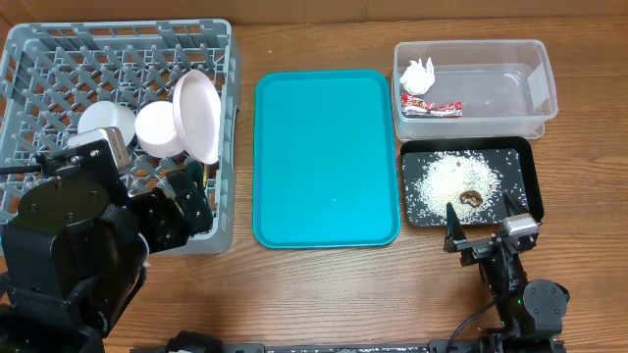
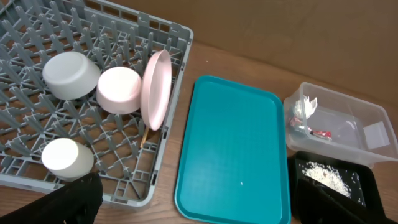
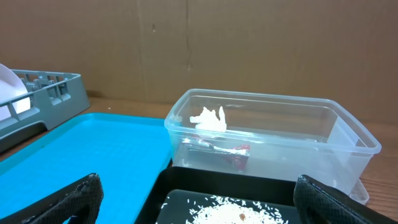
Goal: Sort waste into correct bins and load items into the dishwasher
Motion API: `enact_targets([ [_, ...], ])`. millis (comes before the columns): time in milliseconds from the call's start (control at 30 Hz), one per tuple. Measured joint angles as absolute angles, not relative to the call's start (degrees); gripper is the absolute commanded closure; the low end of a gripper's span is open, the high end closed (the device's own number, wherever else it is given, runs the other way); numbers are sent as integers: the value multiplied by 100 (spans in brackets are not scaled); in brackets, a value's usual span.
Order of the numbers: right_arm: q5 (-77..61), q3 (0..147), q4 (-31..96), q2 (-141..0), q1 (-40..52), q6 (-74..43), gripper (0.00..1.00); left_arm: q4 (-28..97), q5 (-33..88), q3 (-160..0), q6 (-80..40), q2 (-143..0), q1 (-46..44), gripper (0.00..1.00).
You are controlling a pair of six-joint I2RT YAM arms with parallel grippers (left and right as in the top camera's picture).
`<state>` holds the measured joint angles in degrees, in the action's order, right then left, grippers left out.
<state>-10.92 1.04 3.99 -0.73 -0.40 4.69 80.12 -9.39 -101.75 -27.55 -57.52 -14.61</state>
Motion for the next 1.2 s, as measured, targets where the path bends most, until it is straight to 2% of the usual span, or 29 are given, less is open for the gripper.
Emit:
enact_targets([
  [300,-1094,104,397,-75,-40,469,0,8016,-1028,-10173,-2749,-5752,-1461,0],
  [400,-1094,104,397,-75,-40,469,0,7631,-1321,-10055,-2746,-5725,-1400,0],
  [567,-1094,104,397,-73,-38,469,0,5992,-1402,-8892,-2547,-5376,-856,0],
  [833,-1094,104,405,-73,-40,471,0,3124,-587,-5983,-1721,-3981,-257,0],
  [1200,-1092,104,410,-73,-40,469,0,722,-250,-2882,-1175,-1682,62,0],
])
